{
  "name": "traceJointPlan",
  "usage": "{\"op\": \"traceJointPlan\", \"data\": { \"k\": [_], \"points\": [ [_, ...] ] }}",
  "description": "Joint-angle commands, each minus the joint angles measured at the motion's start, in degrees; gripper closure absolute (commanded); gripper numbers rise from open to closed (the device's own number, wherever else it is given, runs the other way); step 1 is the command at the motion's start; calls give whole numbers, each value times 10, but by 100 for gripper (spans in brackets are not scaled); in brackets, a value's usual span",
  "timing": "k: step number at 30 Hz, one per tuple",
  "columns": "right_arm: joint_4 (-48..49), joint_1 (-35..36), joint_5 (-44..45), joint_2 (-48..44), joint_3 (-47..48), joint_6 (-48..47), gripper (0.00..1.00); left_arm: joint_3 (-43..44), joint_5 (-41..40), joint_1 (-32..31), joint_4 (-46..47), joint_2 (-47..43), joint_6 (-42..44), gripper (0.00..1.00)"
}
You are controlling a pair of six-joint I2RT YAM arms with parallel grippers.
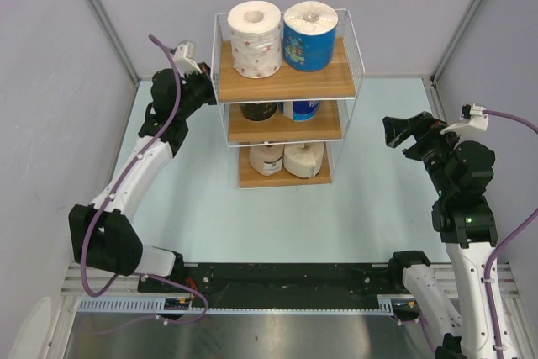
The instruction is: Place and organize the paper towels onto the shelf
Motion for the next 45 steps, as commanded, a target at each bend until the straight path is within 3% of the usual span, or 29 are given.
{"op": "traceJointPlan", "data": {
  "k": [1, 14, 20, 31, 45],
  "points": [
    [-5, -3, 1, 0, 20, -3, 0, 10, 28, -16, 12, -7, 14, 100],
    [-11, -3, 5, -1, 19, -7, 0, 12, 29, -44, 11, -5, 16, 100],
    [-12, -3, 6, -1, 20, -11, 0, 12, -12, -43, -11, -16, 28, 100],
    [-11, -3, 9, 0, 19, -14, 0, 41, -45, -16, -41, -50, 31, 100],
    [-1, -5, 21, 12, 19, -20, 0, -6, -109, 13, -111, -137, 47, 100]
  ]
}}
